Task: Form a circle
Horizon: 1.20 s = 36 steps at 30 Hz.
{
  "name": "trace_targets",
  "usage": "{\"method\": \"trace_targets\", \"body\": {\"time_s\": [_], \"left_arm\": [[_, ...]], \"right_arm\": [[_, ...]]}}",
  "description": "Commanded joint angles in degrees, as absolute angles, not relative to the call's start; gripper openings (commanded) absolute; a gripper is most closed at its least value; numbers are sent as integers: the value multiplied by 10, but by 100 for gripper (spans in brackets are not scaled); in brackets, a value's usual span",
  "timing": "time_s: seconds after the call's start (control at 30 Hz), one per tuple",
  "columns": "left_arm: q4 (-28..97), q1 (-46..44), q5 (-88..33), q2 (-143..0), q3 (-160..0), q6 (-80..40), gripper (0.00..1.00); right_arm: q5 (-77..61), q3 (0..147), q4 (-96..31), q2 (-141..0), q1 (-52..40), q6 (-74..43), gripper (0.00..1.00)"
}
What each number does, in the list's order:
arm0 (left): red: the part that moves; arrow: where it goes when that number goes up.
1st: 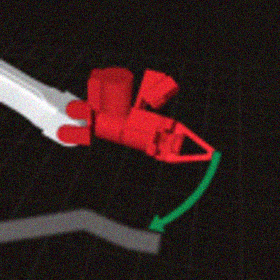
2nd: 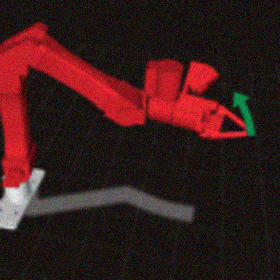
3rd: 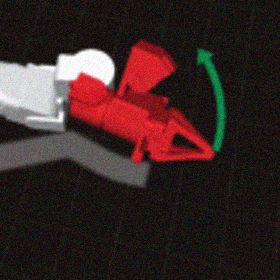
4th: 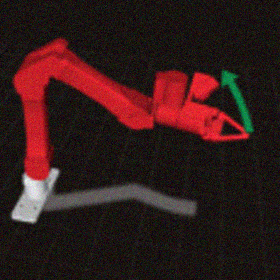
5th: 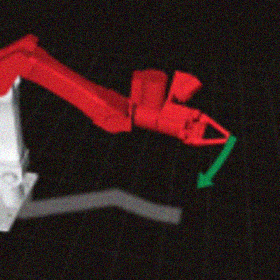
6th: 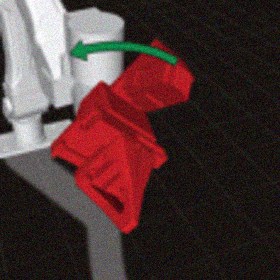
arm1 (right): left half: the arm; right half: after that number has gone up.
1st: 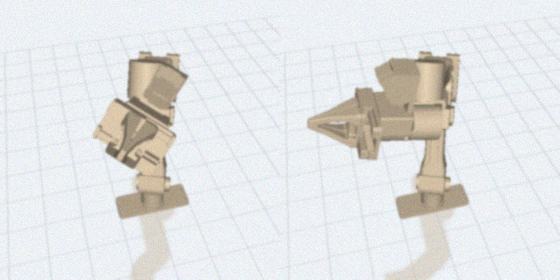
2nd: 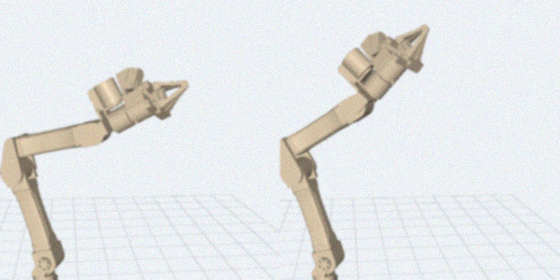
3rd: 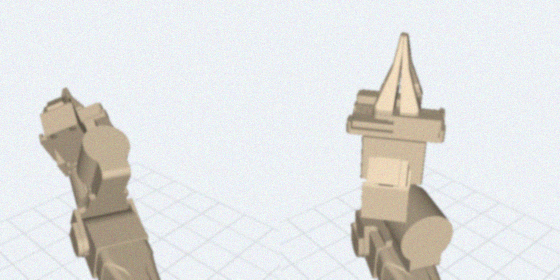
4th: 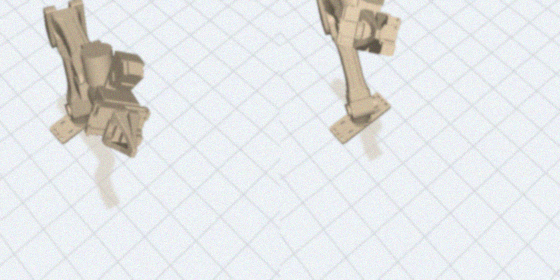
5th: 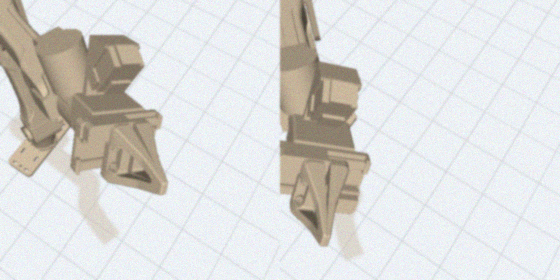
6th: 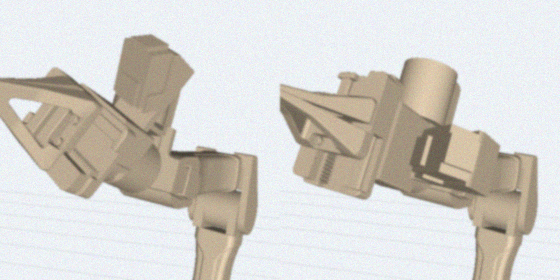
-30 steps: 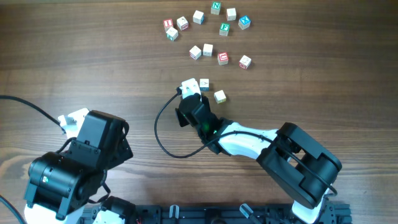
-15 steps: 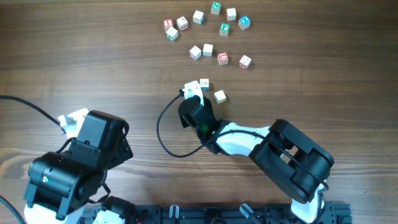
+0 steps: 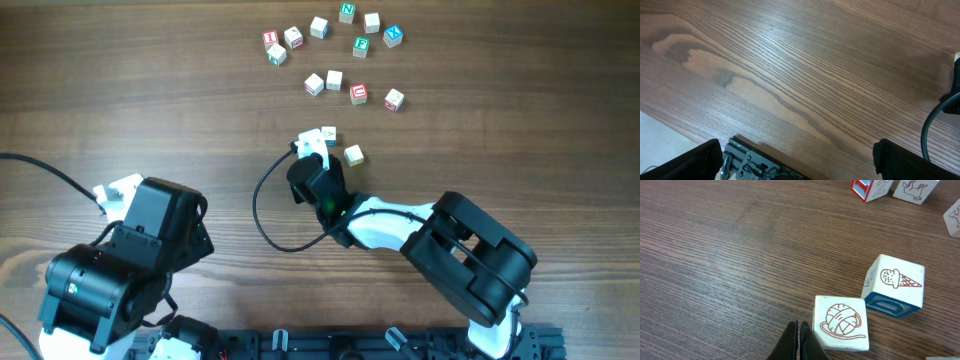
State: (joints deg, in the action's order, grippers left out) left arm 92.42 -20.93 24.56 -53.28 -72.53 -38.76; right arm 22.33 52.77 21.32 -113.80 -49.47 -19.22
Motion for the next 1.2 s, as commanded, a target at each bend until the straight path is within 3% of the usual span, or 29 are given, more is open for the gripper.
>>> {"method": "trace_targets", "body": {"time_s": [0.0,0.87,1.0,1.17], "left_arm": [[924,-206,246,-531,-723,-397,100],[924,-206,246,-531,-723,-397,100],[924,-206,246,-531,-723,-397,100],[924,-206,246,-531,-723,-397,100]], "right_arm": [[238,538,218,-1145,-496,-197,5],[211,565,214,-1145,-496,-193,5],[157,612,143,-1145,-496,-179,5],[88,731,-62,-1145,-496,-164,4]]}}
